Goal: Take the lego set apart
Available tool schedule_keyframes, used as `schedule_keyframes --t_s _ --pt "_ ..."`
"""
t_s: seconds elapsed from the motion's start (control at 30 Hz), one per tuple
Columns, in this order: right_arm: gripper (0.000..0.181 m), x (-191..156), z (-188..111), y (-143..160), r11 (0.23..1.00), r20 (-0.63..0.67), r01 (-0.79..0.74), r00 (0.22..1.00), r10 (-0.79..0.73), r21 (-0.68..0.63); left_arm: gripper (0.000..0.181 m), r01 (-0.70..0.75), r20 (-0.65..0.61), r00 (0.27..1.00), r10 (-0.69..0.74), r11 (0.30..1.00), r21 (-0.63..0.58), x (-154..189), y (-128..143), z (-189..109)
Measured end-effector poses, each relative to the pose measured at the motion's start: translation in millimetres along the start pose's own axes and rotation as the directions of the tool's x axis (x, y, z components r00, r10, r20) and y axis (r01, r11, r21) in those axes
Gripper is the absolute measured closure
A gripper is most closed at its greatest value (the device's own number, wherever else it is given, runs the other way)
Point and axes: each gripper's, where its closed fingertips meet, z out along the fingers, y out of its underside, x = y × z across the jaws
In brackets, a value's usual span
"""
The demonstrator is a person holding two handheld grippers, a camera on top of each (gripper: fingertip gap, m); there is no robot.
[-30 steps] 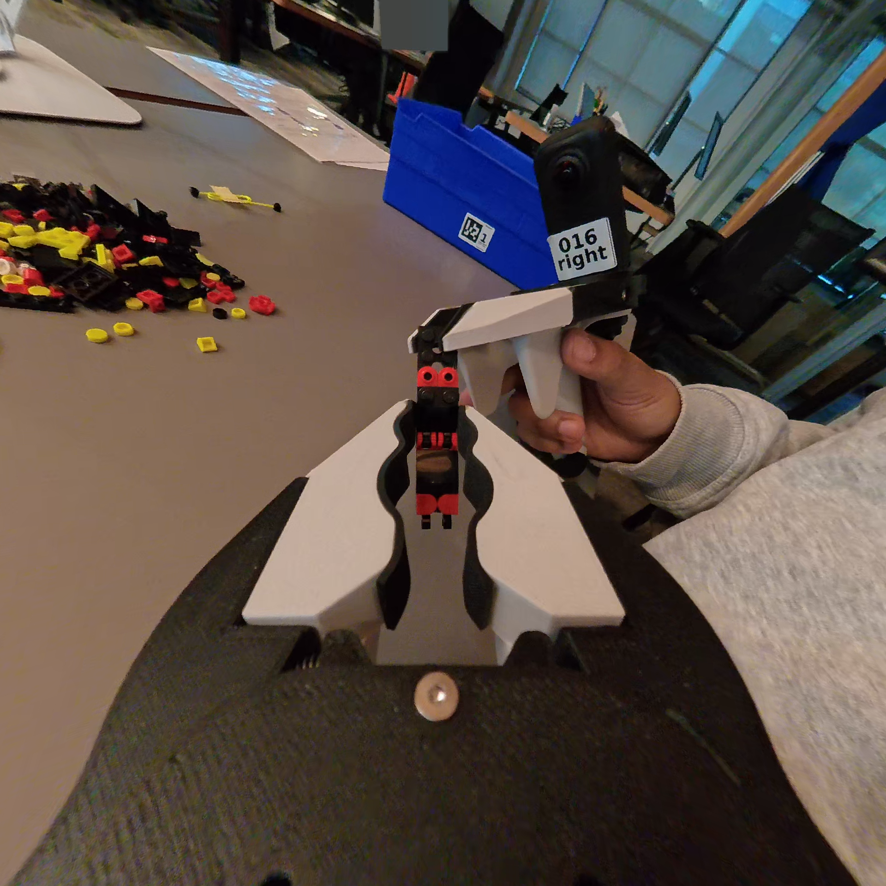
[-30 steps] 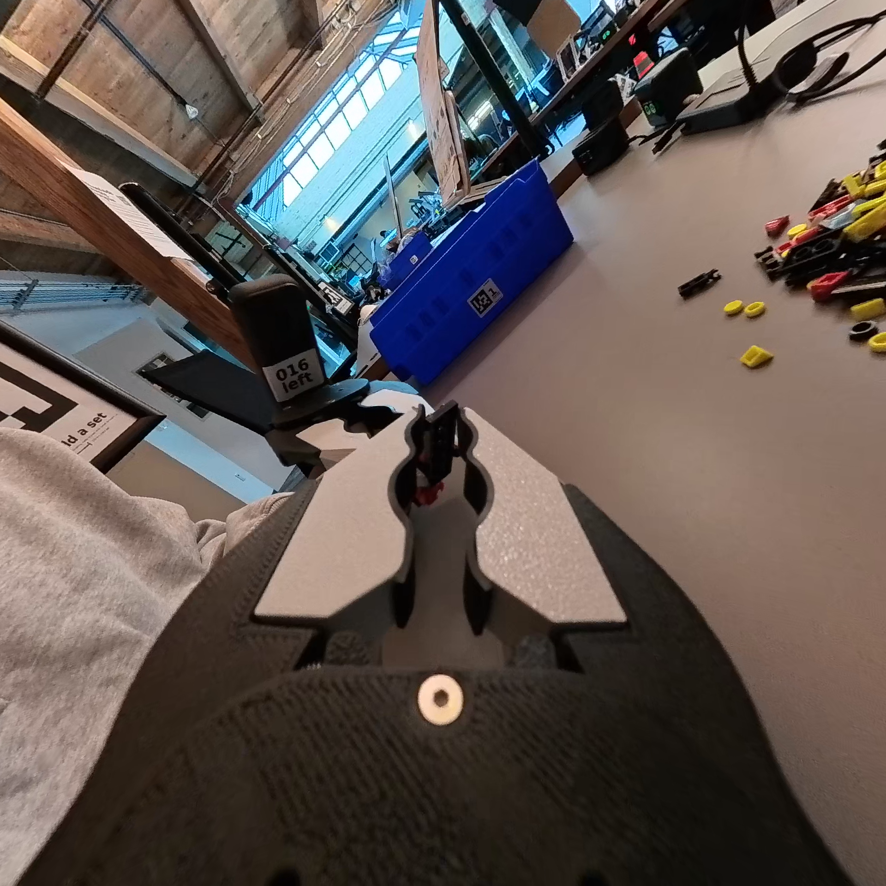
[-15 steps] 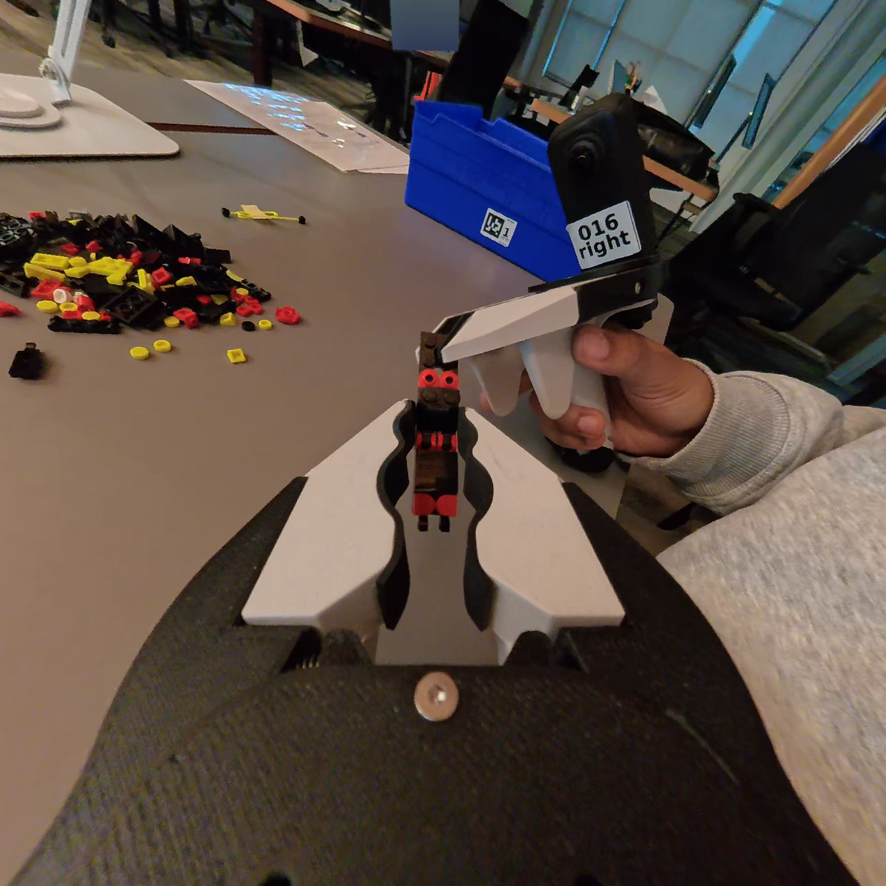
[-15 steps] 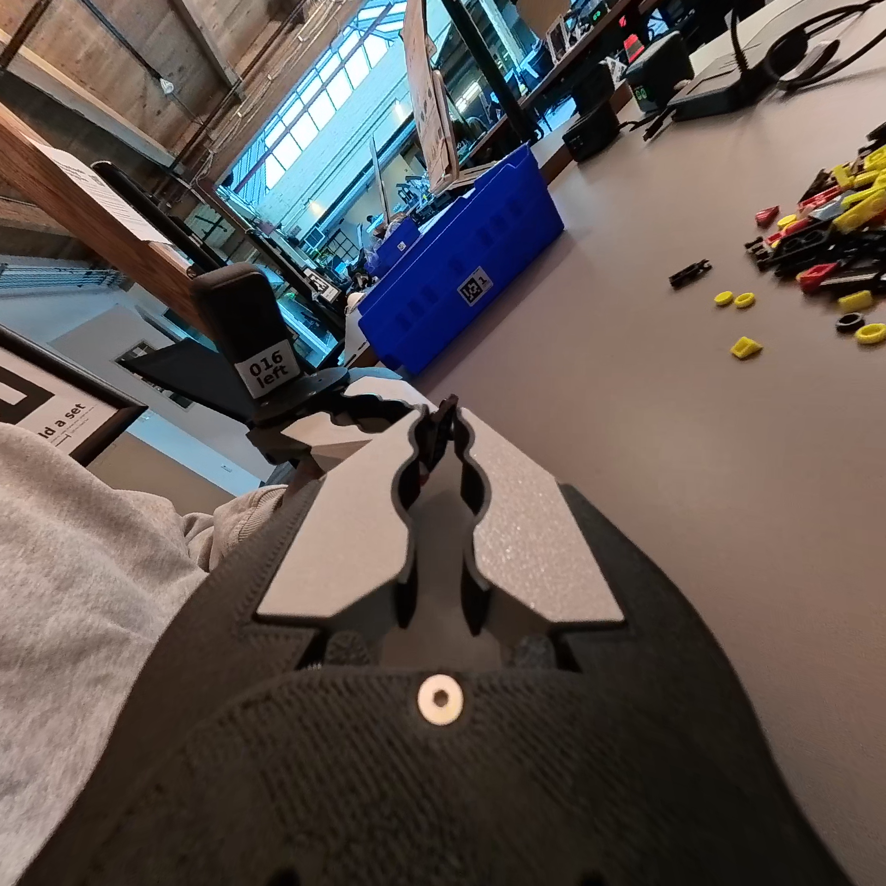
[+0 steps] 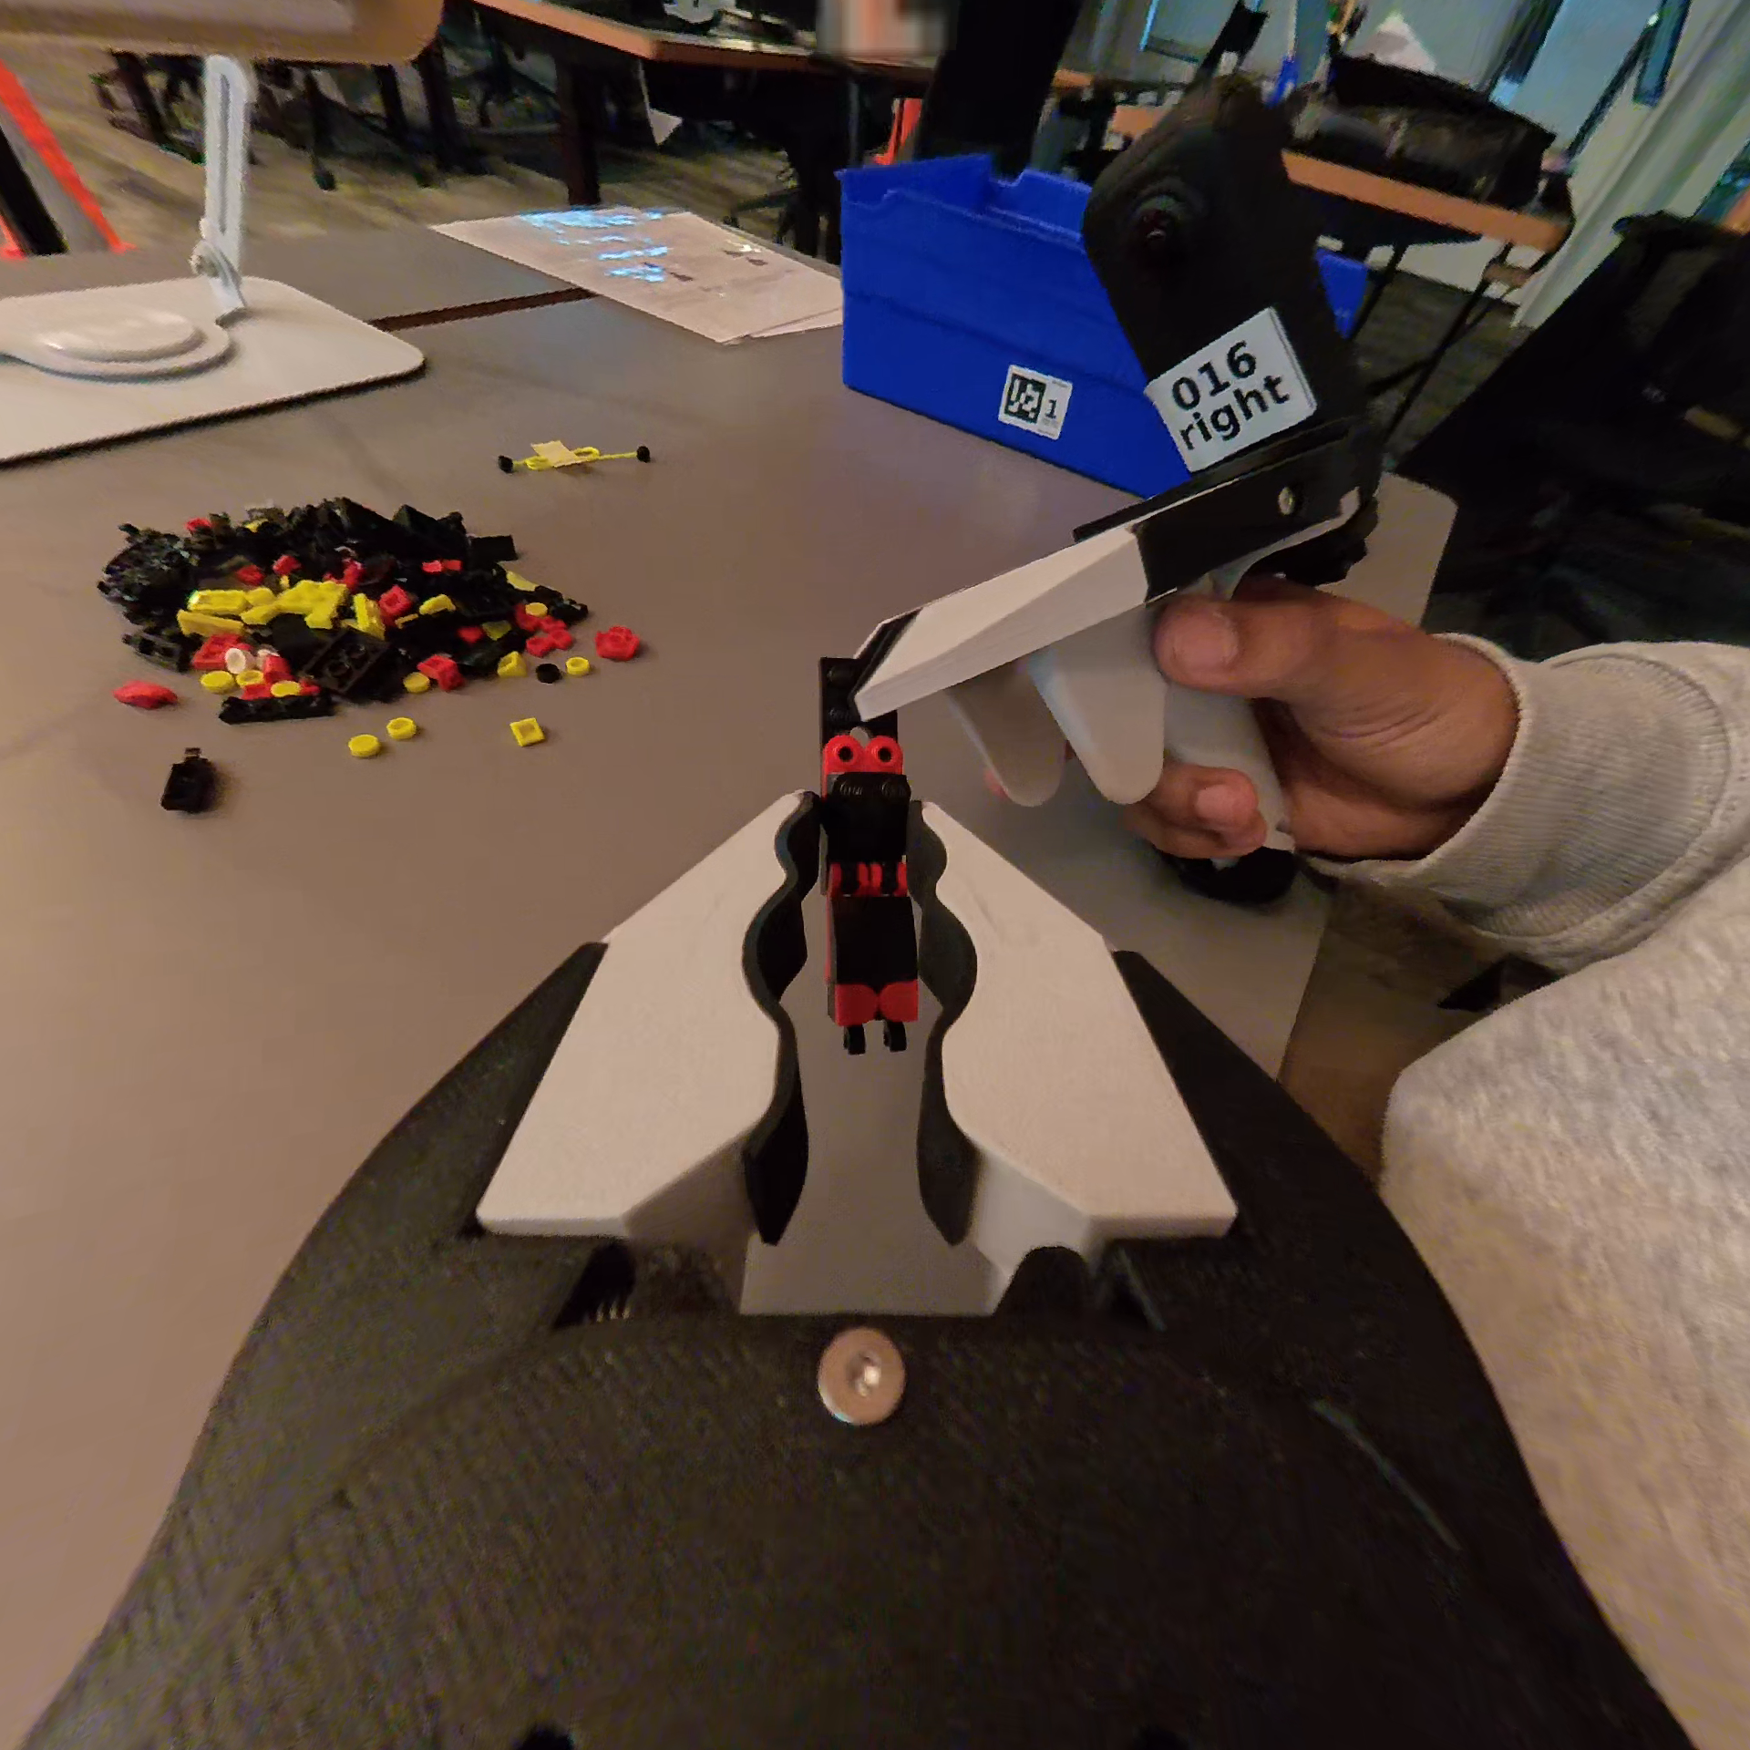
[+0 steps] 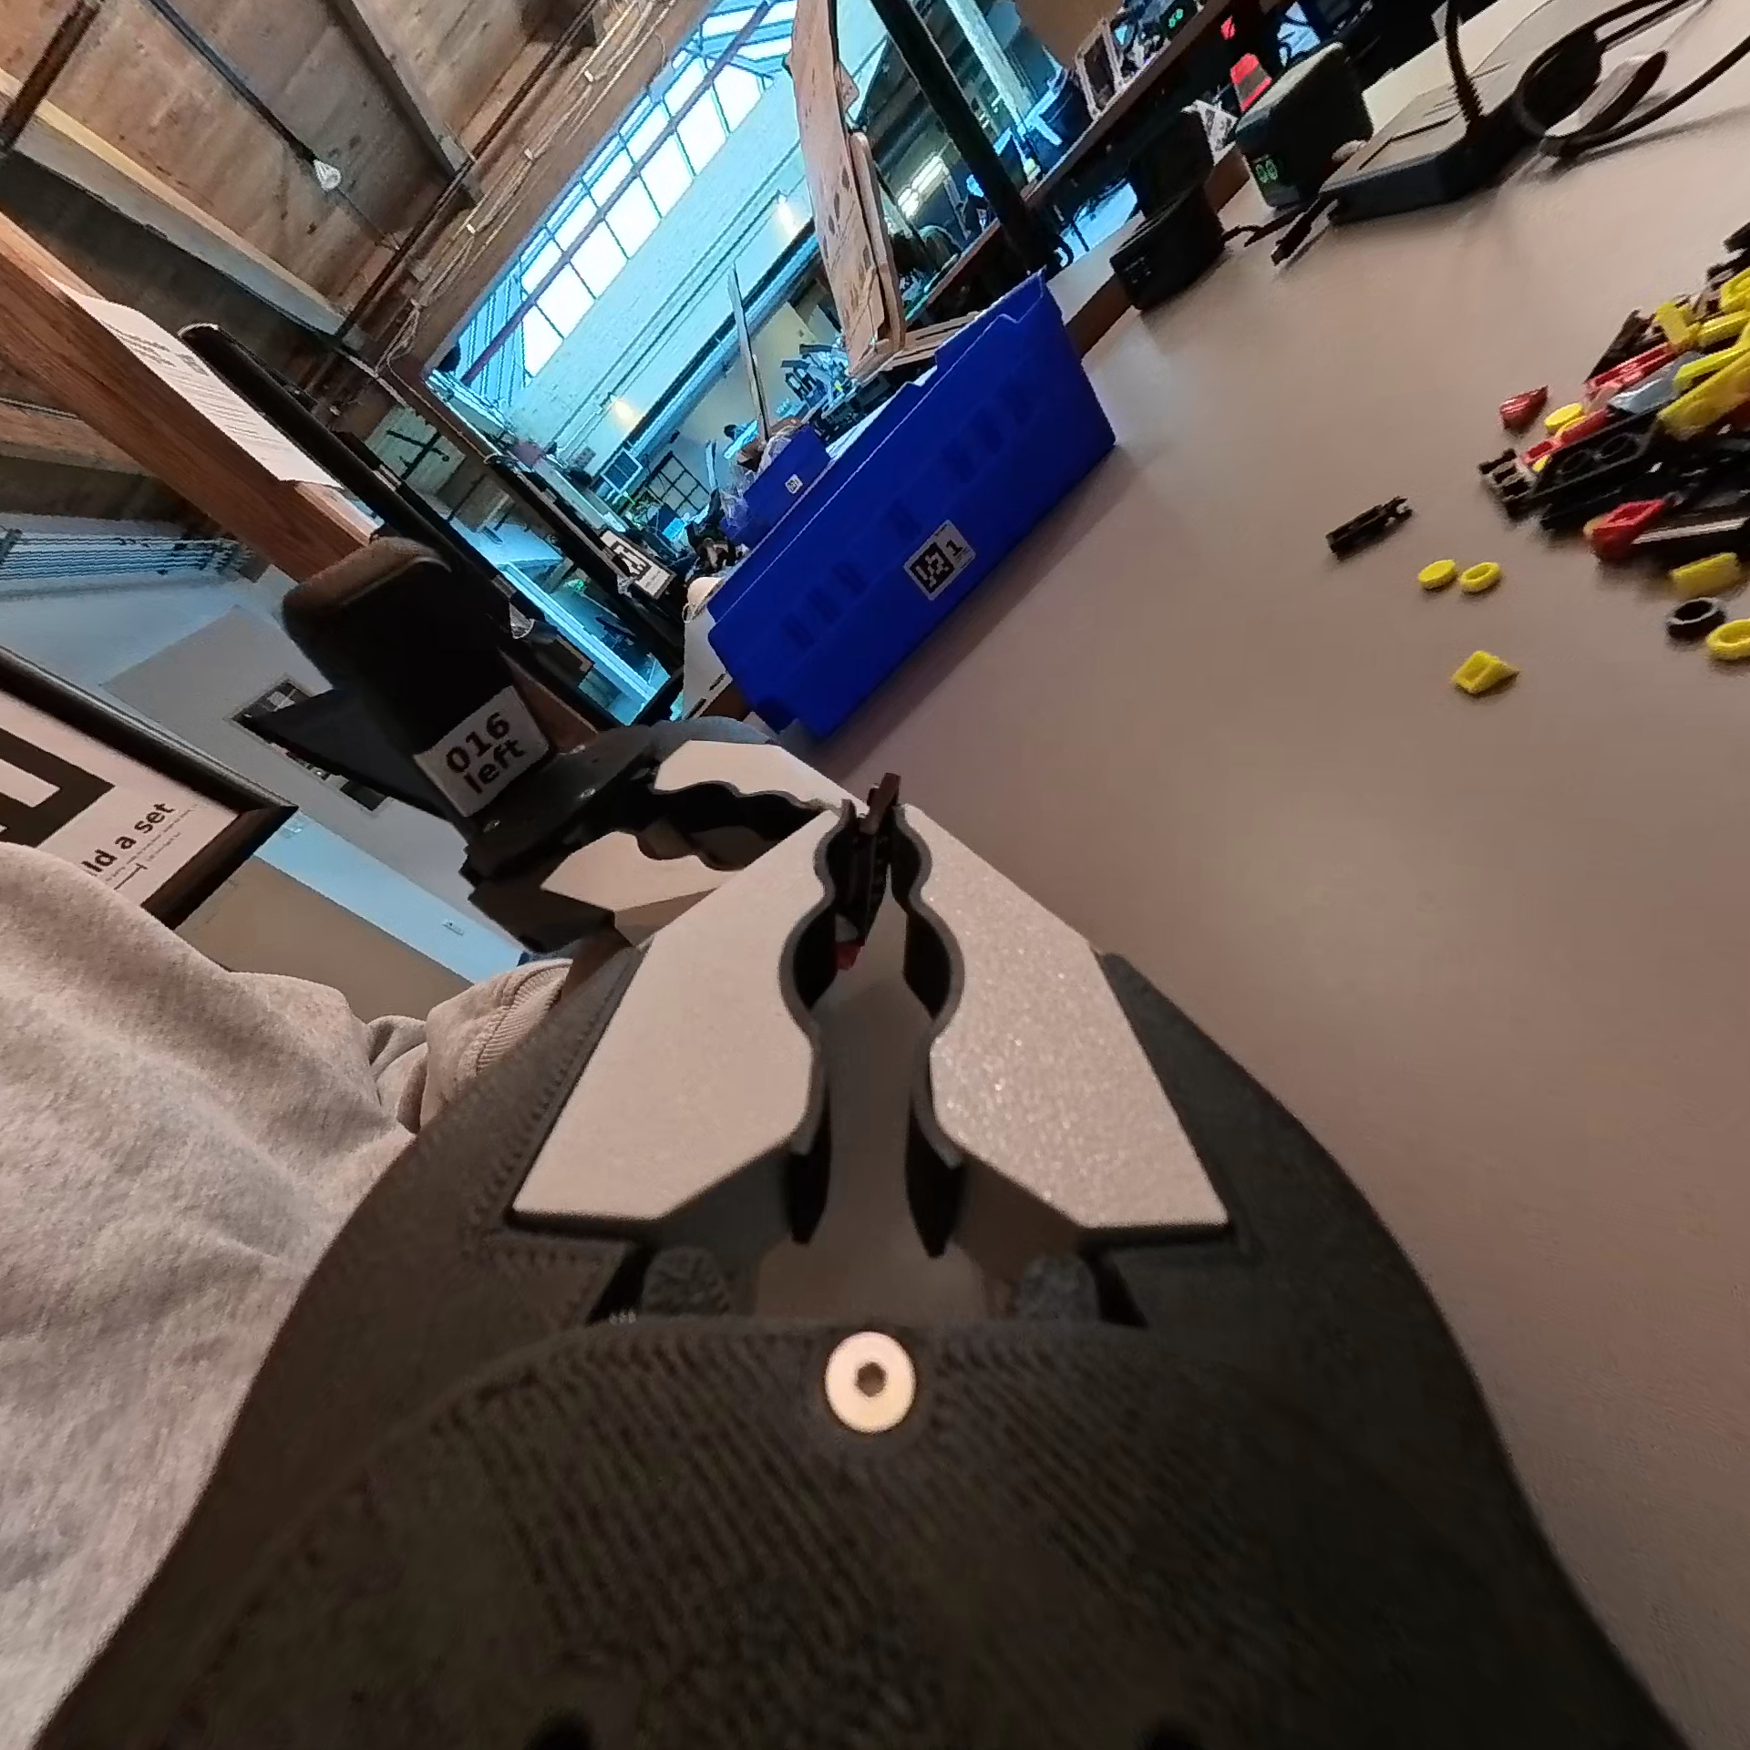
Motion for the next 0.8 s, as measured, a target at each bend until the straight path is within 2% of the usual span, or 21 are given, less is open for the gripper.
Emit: schedule_keyframes --t_s 0.43,0.57,0.8 --pt "0.177 -1.5 3.1 3.9 1.000 0.000 -0.013 1.000 0.013 -0.008 0.165 -0.080 0.047 0.996 0.080 0.997 -0.004 -0.4 -0.3 0.2" --pt "0.171 -3.6 2.7 3.4 0.999 0.029 -0.043 0.999 0.043 0.002 0.165 -0.144 0.090 0.985 0.146 0.989 -0.028 -1.4 1.0 1.5" --pt "0.178 -3.8 1.6 5.3 1.000 0.003 0.001 1.000 0.000 -0.029 0.166 -0.281 0.166 0.945 0.283 0.959 -0.038 1.0 -4.6 -0.8"
